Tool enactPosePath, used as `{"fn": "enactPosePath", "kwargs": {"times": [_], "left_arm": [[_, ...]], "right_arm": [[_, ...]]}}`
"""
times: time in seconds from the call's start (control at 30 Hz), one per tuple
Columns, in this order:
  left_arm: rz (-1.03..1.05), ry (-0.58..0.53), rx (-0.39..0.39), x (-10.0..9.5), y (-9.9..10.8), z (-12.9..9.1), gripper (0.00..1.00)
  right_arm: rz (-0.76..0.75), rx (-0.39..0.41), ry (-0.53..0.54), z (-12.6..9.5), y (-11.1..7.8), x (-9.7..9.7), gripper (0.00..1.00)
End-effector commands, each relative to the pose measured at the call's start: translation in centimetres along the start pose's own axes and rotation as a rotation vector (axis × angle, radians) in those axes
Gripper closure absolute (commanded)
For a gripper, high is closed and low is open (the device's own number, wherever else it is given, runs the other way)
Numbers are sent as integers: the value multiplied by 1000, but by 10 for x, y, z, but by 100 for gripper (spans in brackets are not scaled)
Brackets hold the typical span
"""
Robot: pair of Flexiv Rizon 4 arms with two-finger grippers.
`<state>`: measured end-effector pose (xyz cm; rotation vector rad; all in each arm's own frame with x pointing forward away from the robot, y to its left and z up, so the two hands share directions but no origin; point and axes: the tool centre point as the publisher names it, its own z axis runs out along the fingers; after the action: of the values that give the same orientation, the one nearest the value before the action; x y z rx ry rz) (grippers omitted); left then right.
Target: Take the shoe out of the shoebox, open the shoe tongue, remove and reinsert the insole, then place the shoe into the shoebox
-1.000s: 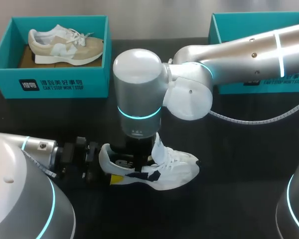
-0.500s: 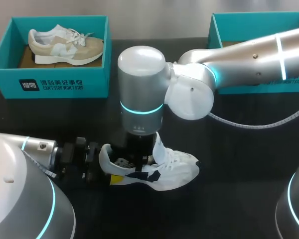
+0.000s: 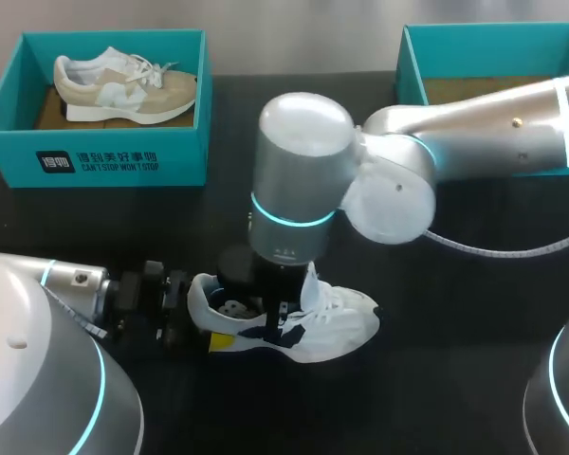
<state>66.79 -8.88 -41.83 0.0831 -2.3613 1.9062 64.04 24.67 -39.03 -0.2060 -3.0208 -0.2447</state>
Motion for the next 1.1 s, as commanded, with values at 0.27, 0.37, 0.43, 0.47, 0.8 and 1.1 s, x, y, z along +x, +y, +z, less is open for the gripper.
{"fn": "enactPosePath", "kwargs": {"times": [0.27,0.37,0.43,0.47,0.8,1.1], "left_arm": [[-3,-5,-1,-4,4,2,100],[-3,-5,-1,-4,4,2,100],[-3,-5,-1,-4,4,2,100],[-3,-5,-1,-4,4,2,100],[-3,-5,-1,-4,4,2,100],[-3,-5,-1,-4,4,2,100]], "right_arm": [[-87,-167,-30,-37,-9,5,100],[-101,-203,-26,-39,-10,1,100],[-107,-217,-26,-40,-11,-2,100],[-114,-232,-23,-41,-11,-3,100],[-262,-292,-5,-52,2,-9,100],[-422,-273,26,-59,35,-9,100]]}}
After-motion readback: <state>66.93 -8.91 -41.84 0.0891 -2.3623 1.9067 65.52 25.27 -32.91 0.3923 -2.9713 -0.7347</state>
